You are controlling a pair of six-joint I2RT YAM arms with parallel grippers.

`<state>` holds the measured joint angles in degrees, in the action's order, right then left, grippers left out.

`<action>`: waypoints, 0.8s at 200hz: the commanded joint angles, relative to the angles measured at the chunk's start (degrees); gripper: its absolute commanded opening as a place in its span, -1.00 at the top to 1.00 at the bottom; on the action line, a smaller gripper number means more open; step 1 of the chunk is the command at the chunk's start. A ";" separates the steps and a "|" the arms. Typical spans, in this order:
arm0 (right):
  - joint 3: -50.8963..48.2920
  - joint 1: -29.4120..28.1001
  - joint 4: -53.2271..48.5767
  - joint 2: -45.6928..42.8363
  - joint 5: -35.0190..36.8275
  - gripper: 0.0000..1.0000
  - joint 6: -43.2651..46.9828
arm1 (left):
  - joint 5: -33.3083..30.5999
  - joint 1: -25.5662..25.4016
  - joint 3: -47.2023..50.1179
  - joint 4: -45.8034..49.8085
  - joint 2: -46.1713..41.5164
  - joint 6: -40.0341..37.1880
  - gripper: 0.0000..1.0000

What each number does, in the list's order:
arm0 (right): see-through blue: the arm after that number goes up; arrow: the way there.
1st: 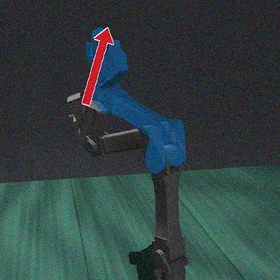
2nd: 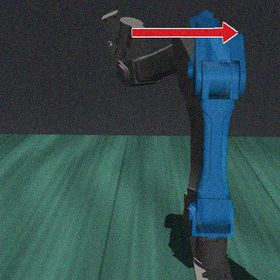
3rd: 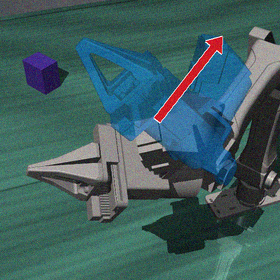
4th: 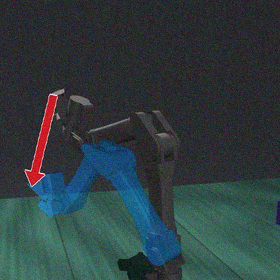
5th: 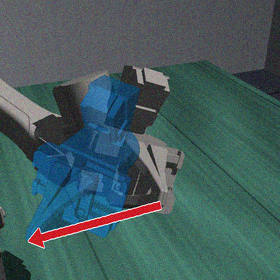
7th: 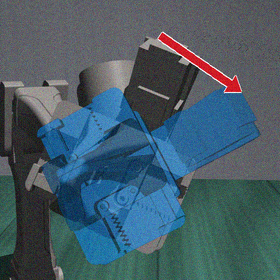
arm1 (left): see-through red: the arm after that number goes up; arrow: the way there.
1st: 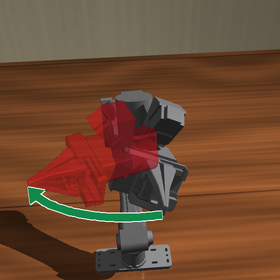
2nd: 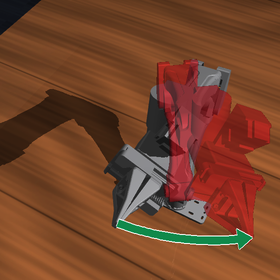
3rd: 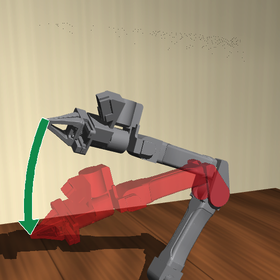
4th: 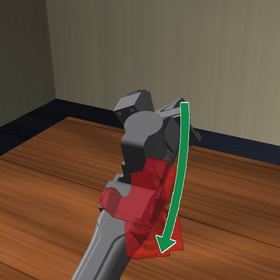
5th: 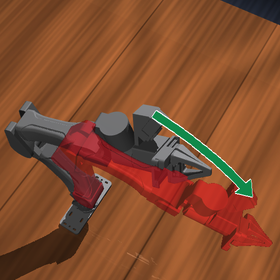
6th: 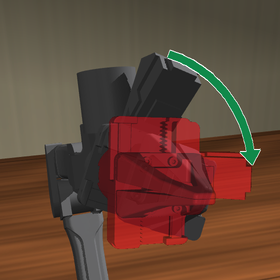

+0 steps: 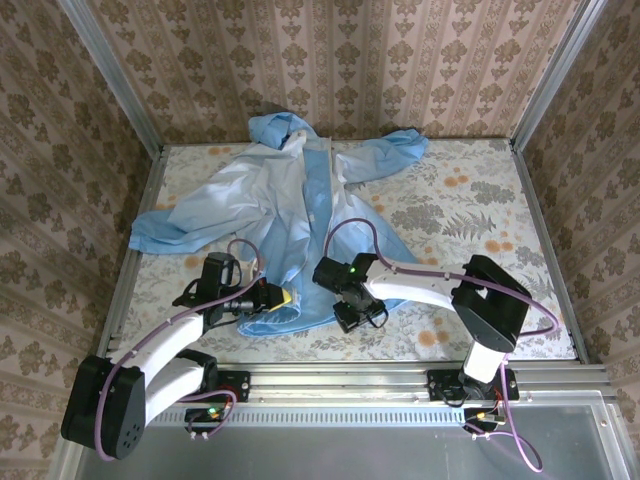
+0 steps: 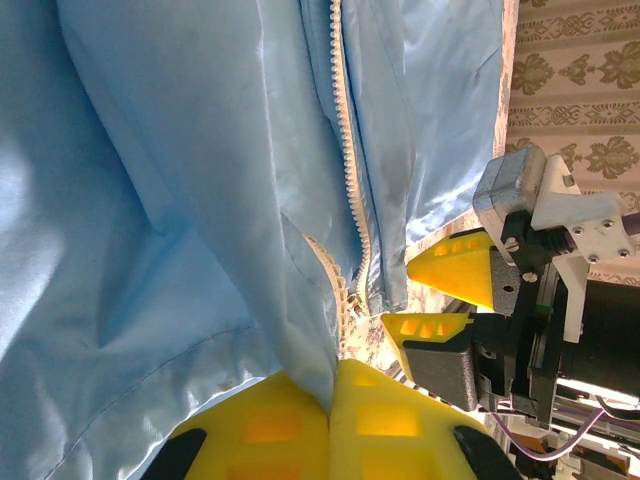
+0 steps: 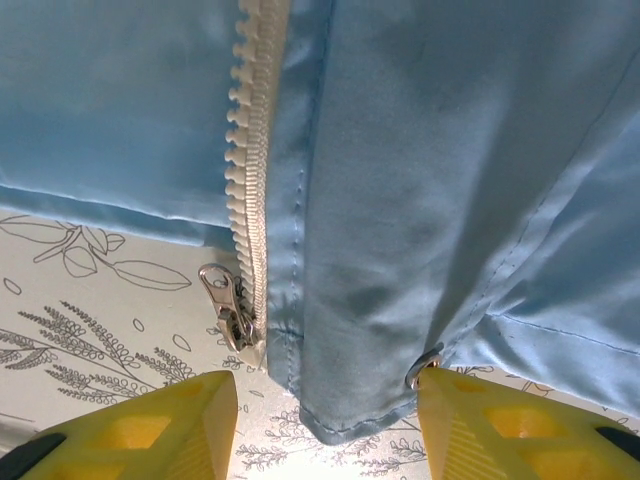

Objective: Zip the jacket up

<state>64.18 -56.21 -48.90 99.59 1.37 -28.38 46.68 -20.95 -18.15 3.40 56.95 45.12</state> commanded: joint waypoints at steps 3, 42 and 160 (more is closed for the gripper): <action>1.74 -0.40 -1.86 2.50 1.85 0.00 0.96 | -0.03 -0.31 -1.05 -0.76 0.18 -1.65 1.00; 1.61 -0.40 -2.02 3.70 1.64 0.22 0.79 | -0.09 -0.32 -1.18 0.27 -0.51 -2.04 1.00; -2.74 -0.31 7.48 -10.46 1.56 1.00 0.20 | -1.34 -1.89 -3.43 1.31 -2.61 -2.37 1.00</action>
<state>62.87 -56.21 -45.52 93.47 1.72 -27.62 46.44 -21.58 -19.27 4.54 55.77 44.03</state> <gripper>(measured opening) 0.019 0.036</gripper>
